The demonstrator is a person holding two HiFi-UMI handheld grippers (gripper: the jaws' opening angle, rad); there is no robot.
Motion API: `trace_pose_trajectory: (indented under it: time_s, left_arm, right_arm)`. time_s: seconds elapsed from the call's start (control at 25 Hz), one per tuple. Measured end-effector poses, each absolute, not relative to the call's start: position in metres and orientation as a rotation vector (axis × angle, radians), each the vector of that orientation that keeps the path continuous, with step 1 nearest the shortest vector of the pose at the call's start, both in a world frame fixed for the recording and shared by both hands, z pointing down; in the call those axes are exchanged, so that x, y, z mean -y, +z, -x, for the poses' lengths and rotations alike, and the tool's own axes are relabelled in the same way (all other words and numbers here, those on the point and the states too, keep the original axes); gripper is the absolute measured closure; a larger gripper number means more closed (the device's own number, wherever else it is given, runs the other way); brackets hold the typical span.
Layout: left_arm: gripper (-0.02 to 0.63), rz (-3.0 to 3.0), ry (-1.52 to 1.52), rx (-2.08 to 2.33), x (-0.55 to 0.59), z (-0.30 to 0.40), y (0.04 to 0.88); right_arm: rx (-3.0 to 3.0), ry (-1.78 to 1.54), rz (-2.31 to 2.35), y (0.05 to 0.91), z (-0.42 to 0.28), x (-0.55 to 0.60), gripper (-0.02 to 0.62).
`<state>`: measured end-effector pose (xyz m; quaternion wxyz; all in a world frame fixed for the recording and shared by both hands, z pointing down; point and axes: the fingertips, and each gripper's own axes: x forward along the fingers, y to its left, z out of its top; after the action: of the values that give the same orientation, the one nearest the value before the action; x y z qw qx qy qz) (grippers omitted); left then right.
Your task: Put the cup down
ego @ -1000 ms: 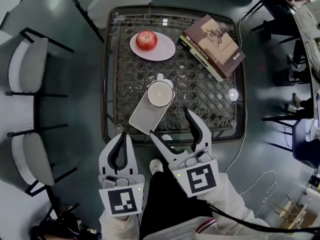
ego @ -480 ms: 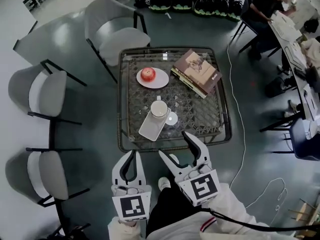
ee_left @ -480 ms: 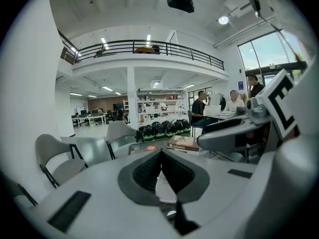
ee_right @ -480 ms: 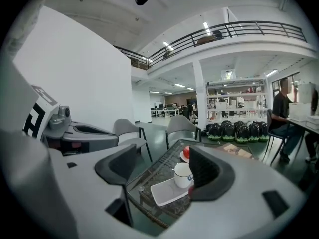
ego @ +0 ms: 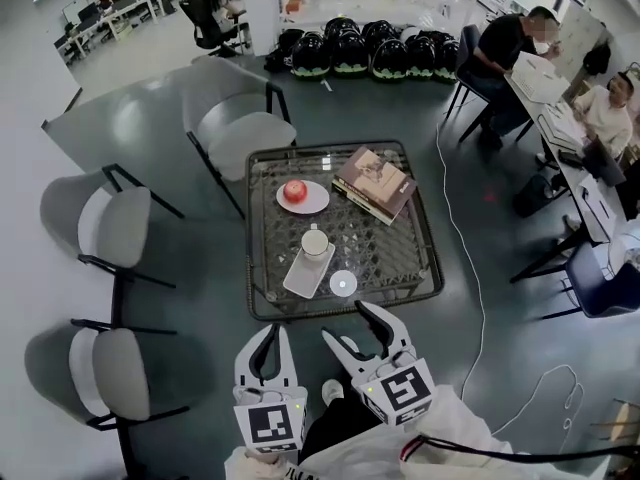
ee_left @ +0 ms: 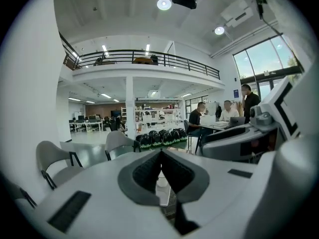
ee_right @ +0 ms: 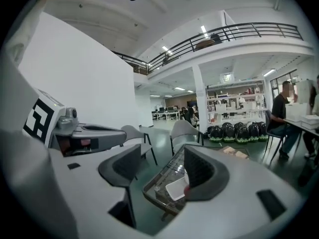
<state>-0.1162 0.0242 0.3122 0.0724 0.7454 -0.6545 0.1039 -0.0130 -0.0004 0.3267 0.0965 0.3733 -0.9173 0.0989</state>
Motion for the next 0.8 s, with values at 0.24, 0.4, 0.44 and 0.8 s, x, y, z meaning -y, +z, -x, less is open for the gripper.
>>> trace_pose_trajectory:
  time_s: [0.24,0.4,0.44,0.8]
  left_arm:
    - [0.595,-2.296,0.281,1.944,-0.055,0.104,0.277]
    - [0.595,-2.332,0.275,1.902,-0.078,0.092,0.264]
    - [0.595,-2.339,0.277,1.892,-0.082,0.09,0.262]
    - [0.595,-2.374,0.253,1.857,-0.086,0.071,0.247]
  right_arm:
    - [2.737,0.264,-1.111,0.29,0.0,-0.032,0.344]
    - [2.746,0.259,-1.114,0.274,-0.005,-0.052,0.381]
    - [2.749,0.252,-1.121,0.269,-0.005,-0.056,0.398]
    - [2.74,0.249,-1.183,0.256,-0.018,-0.069,0.506]
